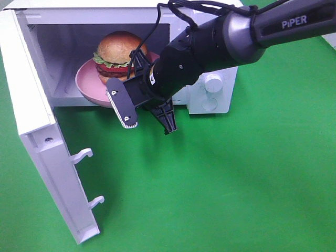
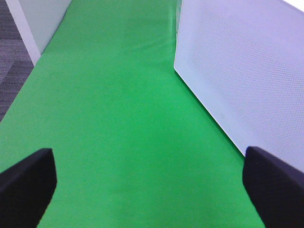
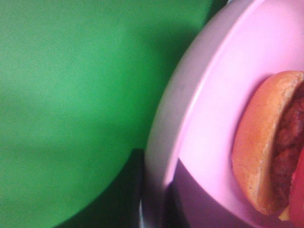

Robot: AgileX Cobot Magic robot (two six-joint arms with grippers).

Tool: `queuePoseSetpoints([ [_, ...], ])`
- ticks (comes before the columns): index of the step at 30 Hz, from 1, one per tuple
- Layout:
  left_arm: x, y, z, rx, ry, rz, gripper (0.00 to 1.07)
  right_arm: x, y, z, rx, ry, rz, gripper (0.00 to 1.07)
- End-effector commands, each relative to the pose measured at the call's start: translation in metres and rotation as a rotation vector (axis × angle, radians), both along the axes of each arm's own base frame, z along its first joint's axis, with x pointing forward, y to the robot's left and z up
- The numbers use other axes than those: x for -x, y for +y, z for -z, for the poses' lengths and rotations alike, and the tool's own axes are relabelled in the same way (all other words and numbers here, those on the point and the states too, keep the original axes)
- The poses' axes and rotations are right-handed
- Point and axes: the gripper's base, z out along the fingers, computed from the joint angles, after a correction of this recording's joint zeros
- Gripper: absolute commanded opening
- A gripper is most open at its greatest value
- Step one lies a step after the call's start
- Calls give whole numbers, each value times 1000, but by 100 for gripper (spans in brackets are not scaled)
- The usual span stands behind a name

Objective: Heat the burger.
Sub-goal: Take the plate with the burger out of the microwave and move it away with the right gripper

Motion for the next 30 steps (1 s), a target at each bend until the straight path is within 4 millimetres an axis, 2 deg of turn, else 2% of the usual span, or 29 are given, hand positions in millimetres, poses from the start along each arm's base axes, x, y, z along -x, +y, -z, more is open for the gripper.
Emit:
queuePoseSetpoints([
  [1, 0, 0, 0, -2, -11, 0, 100, 1, -2, -22, -56, -70, -19, 0],
  [14, 0, 0, 0, -2, -11, 0, 100, 28, -24, -35, -51, -63, -27, 0],
  [16, 0, 0, 0, -2, -11, 0, 100, 42, -30, -35, -45, -52, -38, 0],
  [19, 0, 0, 0, -2, -11, 0, 100, 44, -32, -35, -43, -49, -39, 0],
  [27, 0, 0, 0, -2, -11, 0, 100, 73, -54, -41, -44, -48, -53, 0],
  [30, 0, 0, 0, -2, -11, 0, 100, 76, -57, -42, -45, -50, -55, 0],
])
